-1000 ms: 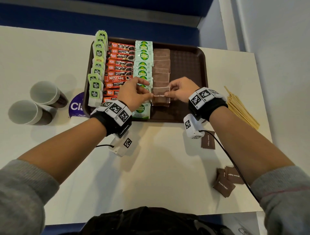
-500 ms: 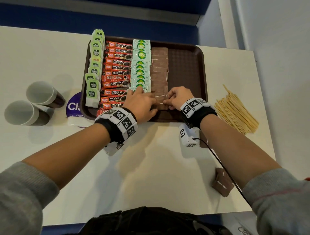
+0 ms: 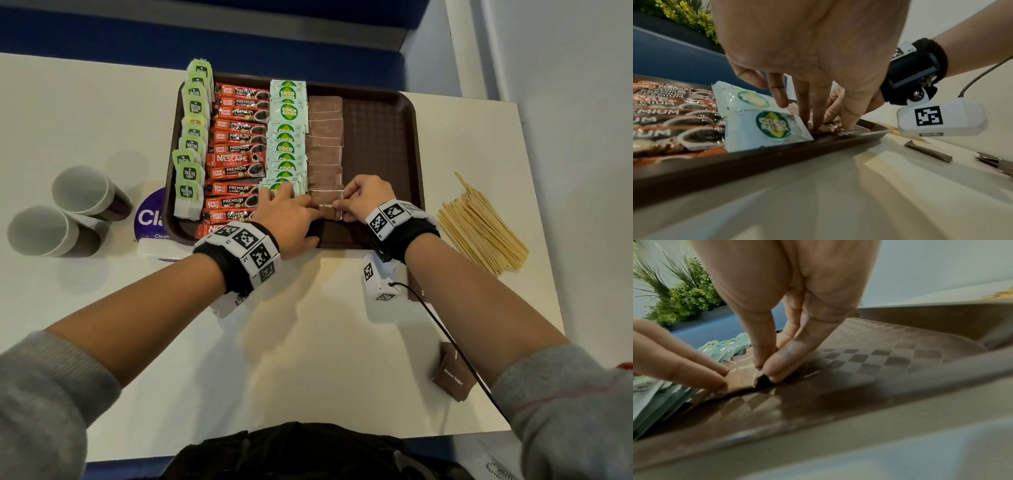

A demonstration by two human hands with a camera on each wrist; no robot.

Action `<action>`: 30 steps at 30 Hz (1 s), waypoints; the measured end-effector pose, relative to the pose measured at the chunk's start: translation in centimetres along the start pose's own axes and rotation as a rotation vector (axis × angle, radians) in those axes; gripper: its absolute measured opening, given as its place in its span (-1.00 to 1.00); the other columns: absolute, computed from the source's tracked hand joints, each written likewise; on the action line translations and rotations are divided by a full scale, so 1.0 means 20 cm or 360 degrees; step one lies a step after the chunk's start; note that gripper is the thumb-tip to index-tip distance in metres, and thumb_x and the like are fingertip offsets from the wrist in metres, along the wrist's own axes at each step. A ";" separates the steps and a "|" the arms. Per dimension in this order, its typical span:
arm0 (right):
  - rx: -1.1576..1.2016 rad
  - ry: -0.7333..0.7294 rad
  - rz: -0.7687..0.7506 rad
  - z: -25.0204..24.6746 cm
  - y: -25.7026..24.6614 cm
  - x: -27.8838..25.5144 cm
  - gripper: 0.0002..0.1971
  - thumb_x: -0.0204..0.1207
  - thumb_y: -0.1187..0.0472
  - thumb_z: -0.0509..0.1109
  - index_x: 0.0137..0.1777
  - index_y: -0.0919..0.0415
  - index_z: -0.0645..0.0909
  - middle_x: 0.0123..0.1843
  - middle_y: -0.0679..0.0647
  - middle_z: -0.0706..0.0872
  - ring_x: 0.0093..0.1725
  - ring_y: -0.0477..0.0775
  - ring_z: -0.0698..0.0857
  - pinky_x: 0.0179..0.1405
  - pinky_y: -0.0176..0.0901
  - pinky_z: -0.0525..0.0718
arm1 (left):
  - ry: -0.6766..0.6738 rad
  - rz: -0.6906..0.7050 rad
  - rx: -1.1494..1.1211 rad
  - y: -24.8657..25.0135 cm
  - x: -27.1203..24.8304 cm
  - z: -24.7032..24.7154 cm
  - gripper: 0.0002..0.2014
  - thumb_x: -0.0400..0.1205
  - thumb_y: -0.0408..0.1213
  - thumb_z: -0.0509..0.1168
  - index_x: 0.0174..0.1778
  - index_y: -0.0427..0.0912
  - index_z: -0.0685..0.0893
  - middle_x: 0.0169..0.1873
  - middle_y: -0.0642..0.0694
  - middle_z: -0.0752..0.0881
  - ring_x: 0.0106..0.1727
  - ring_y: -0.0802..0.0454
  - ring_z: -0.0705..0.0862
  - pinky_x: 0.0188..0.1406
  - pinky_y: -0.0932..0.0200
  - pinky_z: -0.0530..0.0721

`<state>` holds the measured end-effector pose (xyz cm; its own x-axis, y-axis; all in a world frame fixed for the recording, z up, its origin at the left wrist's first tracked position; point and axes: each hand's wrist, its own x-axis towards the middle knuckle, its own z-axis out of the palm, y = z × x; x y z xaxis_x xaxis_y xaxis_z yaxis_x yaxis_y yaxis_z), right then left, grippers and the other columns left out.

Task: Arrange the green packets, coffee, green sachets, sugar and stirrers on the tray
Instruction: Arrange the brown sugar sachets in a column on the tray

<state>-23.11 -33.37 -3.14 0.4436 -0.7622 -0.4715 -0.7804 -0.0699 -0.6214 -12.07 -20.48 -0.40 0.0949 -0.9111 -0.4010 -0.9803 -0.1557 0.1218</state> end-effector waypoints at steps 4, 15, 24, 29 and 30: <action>-0.0042 0.0001 -0.0023 0.01 0.00 0.00 -0.78 0.37 0.21 0.59 -0.23 0.11 0.55 -0.43 -0.07 0.65 -0.55 -0.17 0.68 -0.34 -0.29 0.74 | -0.0001 -0.0006 -0.0004 0.00 0.00 0.00 -0.49 0.61 0.12 0.19 0.52 0.22 0.39 0.46 0.10 0.45 0.37 -0.16 0.30 0.25 -0.14 0.31; -0.0043 0.0127 -0.0092 -0.14 -0.04 -0.09 -0.78 0.41 0.11 0.55 -0.07 0.18 0.61 -0.34 -0.02 0.68 -0.35 0.01 0.78 -0.28 -0.23 0.78 | 0.0163 -0.0055 -0.0231 0.02 -0.02 -0.06 -0.54 0.59 0.06 0.26 0.44 0.18 0.47 0.31 0.04 0.57 0.33 -0.15 0.34 0.24 -0.10 0.30; -0.0488 -0.0001 -0.0071 -0.44 0.22 -0.30 -0.80 0.34 0.13 0.59 -0.09 0.11 0.67 -0.33 -0.12 0.60 -0.20 -0.05 0.63 -0.35 -0.35 0.48 | 0.0110 0.0192 -0.0343 0.39 0.04 -0.07 -0.45 0.54 0.03 0.35 0.47 0.08 0.43 0.35 -0.01 0.57 0.33 -0.14 0.40 0.30 -0.05 0.37; -0.0612 -0.0108 0.0162 -0.56 0.46 -0.41 -0.71 0.28 0.14 0.63 -0.02 0.12 0.69 -0.09 -0.01 0.66 0.00 0.05 0.66 -0.10 -0.19 0.57 | -0.0060 0.0378 -0.0520 0.63 0.08 0.01 -0.44 0.54 -0.11 0.42 0.46 -0.07 0.45 0.34 -0.10 0.57 0.34 -0.12 0.51 0.31 -0.02 0.50; -0.0636 -0.0116 0.0195 -0.58 0.50 -0.44 -0.67 0.28 0.14 0.64 0.03 0.14 0.68 -0.06 -0.01 0.65 0.02 0.05 0.66 -0.04 -0.16 0.59 | -0.0080 0.0400 -0.0492 0.68 0.09 0.02 -0.43 0.54 -0.12 0.43 0.47 -0.06 0.43 0.36 -0.10 0.55 0.35 -0.12 0.50 0.31 -0.03 0.50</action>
<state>-39.98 -34.90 1.97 0.3560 -0.7337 -0.5788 -0.9323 -0.2368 -0.2733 -25.26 -24.03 0.18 -0.1577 -0.9168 -0.3670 -0.8727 -0.0445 0.4862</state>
